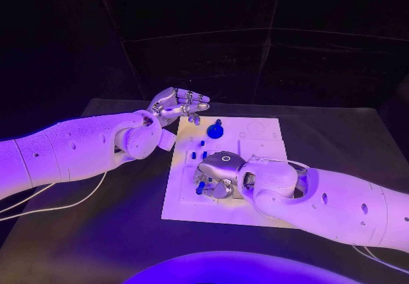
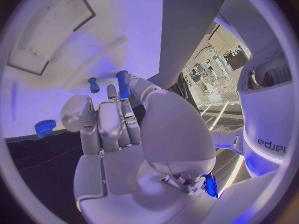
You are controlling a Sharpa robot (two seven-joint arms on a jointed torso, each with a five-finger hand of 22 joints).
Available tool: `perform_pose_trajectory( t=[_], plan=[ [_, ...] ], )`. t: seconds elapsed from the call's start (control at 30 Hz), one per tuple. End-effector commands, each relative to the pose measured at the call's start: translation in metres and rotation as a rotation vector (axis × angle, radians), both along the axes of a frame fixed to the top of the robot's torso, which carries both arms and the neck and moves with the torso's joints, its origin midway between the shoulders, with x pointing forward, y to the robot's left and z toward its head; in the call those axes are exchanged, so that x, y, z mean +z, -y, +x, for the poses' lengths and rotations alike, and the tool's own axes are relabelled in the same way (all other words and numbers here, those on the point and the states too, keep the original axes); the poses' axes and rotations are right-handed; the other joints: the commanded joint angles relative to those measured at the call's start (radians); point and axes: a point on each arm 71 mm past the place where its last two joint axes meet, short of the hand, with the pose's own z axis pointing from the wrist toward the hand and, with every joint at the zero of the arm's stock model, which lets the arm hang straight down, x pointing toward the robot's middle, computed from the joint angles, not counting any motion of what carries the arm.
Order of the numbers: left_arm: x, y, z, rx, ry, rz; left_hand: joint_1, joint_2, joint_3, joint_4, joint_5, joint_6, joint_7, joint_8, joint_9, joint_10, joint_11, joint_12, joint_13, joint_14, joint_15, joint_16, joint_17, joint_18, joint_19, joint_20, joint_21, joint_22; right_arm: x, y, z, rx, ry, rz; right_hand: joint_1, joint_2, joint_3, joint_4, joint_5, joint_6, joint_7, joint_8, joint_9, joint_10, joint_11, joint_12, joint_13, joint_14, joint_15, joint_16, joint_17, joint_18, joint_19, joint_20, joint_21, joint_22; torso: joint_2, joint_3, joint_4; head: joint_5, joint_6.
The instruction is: Assemble the parts on the task board
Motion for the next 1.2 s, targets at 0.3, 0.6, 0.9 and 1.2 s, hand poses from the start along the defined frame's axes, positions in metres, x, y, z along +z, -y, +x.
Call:
perform_pose_trajectory(
  t=[0.3,0.6,0.9,1.2],
  plan=[
    [0.0014,0.0018,-0.0002,-0.011,0.001,-0.009,-0.009,0.002,-0.005,-0.002,0.000,-0.003,0.001,0.003,-0.001,-0.007,0.002,0.007,-0.001,-0.006,0.001,-0.002,-0.002,0.013,-0.006,0.002,-0.004,-0.002,0.0053,-0.0007,-0.0007,0.001,0.019,0.082,-0.020,-0.003,-0.051,0.008,0.015,-0.079,-0.006,0.001,0.003,-0.023,-0.005,0.013,0.008,0.009,0.005,-0.001,-0.002,0.004,-0.011,0.004,-0.010,-0.009,0.000,0.0002,-0.0005,0.000,0.002],
    [0.0013,0.0017,-0.0001,-0.011,0.001,-0.009,-0.009,0.002,-0.005,-0.002,0.000,-0.003,0.001,0.003,-0.001,-0.007,0.002,0.007,-0.001,-0.006,0.001,-0.002,-0.002,0.013,-0.006,0.002,-0.004,-0.002,0.0073,-0.0001,-0.0029,0.005,0.017,0.117,-0.006,0.012,-0.054,0.009,0.020,-0.074,-0.023,0.007,0.007,0.056,-0.028,0.055,0.024,0.020,-0.012,0.024,0.027,-0.002,0.008,-0.010,0.014,0.027,0.000,0.0004,0.0003,0.000,0.002],
    [0.0013,0.0013,-0.0001,-0.010,0.000,-0.008,-0.009,0.002,-0.005,-0.002,0.000,-0.003,0.001,0.003,-0.001,-0.007,0.002,0.007,-0.001,-0.006,0.001,-0.002,-0.002,0.013,-0.006,0.002,-0.004,-0.002,0.0075,-0.0007,-0.0050,0.011,0.008,0.116,-0.005,0.013,-0.055,0.010,0.021,-0.071,-0.025,0.008,0.007,0.064,-0.030,0.058,0.026,0.020,-0.015,0.025,0.028,-0.004,0.010,-0.012,0.017,0.033,0.002,0.0006,-0.0003,0.002,0.001],
    [0.0014,0.0011,-0.0004,-0.012,-0.001,-0.009,-0.009,0.002,-0.005,-0.002,0.000,-0.003,0.001,0.003,-0.001,-0.007,0.002,0.007,-0.001,-0.006,0.001,-0.002,-0.002,0.013,-0.006,0.002,-0.004,-0.002,0.0064,-0.0006,-0.0041,0.007,0.000,0.110,-0.008,0.007,-0.060,0.011,0.020,-0.076,-0.022,0.005,0.006,0.042,-0.025,0.044,0.021,0.020,-0.012,0.027,0.030,-0.003,0.006,-0.013,0.013,0.025,0.002,-0.0003,0.0002,0.002,-0.002]
  ],
)
